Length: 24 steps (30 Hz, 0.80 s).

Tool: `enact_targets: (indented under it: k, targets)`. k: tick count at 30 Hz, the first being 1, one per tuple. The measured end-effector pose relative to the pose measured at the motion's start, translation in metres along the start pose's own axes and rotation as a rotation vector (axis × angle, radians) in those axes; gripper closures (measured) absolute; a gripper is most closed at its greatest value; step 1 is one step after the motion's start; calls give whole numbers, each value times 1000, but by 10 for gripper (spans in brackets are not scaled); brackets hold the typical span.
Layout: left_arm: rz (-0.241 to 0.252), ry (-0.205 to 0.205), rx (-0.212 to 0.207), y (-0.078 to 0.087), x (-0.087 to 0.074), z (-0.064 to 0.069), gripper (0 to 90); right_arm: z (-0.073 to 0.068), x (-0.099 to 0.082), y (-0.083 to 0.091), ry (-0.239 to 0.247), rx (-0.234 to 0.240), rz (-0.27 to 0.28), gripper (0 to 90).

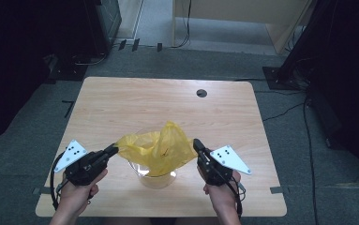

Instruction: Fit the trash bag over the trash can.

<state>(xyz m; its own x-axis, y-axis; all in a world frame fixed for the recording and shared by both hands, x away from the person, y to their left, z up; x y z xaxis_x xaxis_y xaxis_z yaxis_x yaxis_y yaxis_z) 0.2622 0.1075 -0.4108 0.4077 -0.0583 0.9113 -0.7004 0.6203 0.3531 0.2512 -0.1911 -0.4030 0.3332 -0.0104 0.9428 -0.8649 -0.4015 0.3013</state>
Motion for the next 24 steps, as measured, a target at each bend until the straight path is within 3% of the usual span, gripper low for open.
enact_targets:
  k: [3,6,8,10,11,12,15,16,19,23,24]
  targets:
    - [-1,19,-6,1,1,-3,900,6,-3,-3,-16,-9,-11,900]
    - [-7,21,-2,-1,0,-5,900,7,-5,-7,-1,-25,-10,900]
    - [-26,68,14,-11,-4,-14,896,8,-10,-12,22,-48,-17,900]
    - [-40,113,25,-21,-11,-20,895,10,-16,-19,8,-57,-32,900]
    - [-40,113,25,-21,-11,-20,895,10,-16,-19,8,-57,-32,900]
    - [-43,138,51,-29,-16,-24,894,12,-23,-27,-1,-76,-38,900]
    - [-14,128,88,-32,-16,-23,897,12,-26,-32,-15,-82,-28,900]
    - [20,97,114,-32,-9,-20,896,13,-22,-36,-15,-91,-2,900]
    - [44,97,121,-32,-1,-22,874,17,-13,-42,-20,-95,19,900]
    - [57,132,149,-43,4,-32,872,20,-3,-54,-12,-99,45,900]
    - [39,161,149,-52,0,-36,878,19,-3,-58,-2,-103,43,900]
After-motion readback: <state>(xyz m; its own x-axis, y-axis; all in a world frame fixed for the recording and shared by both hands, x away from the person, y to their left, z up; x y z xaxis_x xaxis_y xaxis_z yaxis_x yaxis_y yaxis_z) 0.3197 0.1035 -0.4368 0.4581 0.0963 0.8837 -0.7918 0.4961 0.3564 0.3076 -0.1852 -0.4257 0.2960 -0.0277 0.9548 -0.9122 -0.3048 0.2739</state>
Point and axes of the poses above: each handheld gripper's, and its own axes: y roughly backward along the jaws, x roughly out of its top, z roughly to its right, the point moved 6 cm from there along -y, roughly forward along the jaws, and after that the axes turned 3 degrees about -z, right-handed, at the moved point
